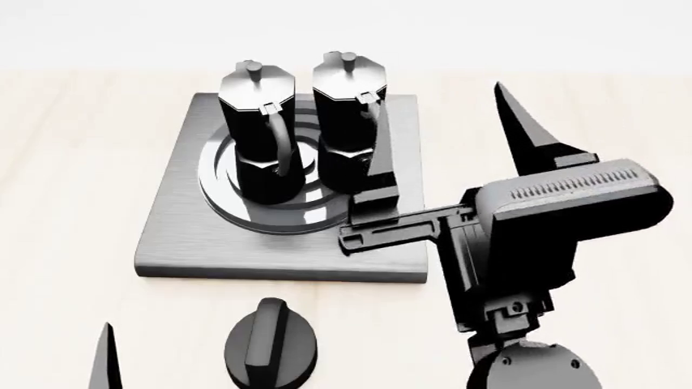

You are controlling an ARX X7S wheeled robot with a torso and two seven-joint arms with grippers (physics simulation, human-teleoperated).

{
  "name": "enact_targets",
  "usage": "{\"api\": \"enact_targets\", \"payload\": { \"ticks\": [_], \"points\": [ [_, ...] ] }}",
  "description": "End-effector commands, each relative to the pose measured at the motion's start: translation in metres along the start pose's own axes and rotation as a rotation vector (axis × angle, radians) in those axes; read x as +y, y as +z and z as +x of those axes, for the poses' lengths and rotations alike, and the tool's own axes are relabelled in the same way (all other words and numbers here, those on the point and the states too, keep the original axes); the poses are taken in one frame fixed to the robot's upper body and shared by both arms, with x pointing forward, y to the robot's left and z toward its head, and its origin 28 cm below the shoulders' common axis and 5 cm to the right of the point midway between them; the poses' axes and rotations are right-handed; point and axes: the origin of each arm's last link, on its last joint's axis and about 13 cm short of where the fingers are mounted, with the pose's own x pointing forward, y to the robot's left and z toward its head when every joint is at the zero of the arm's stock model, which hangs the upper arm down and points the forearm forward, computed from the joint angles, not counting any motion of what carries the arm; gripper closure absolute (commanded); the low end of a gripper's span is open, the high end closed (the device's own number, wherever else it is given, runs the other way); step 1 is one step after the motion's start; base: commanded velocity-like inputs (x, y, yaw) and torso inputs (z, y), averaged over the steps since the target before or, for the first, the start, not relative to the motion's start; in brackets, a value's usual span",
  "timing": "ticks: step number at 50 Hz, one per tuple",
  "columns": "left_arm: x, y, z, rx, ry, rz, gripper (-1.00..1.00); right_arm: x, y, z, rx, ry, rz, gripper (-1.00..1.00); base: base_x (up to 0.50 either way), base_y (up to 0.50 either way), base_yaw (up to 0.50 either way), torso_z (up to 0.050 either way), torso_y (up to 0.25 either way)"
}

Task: Put both moka pots on the stove.

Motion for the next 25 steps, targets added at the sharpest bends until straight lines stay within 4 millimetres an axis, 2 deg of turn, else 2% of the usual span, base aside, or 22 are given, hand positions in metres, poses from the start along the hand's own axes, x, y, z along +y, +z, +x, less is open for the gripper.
{"api": "enact_targets", "payload": {
  "ticks": [1, 14, 25],
  "points": [
    [0.000, 0.001, -0.001, -0.003, 0.000, 0.000, -1.00, 0.016, 0.015, -0.039, -0.041, -0.060, -0.022, -1.00, 0.00, 0.00, 0.00, 0.000, 0.000],
    [0.001, 0.000, -0.001, -0.001, 0.007, 0.001, -1.00, 0.022, 0.005, -0.076, 0.006, -0.058, -0.028, -1.00, 0.00, 0.00, 0.00, 0.000, 0.000],
    [0.002, 0.000, 0.000, -0.003, 0.010, 0.001, -1.00, 0.025, 0.003, -0.091, 0.018, -0.058, -0.039, -1.00, 0.00, 0.00, 0.00, 0.000, 0.000]
  ]
}}
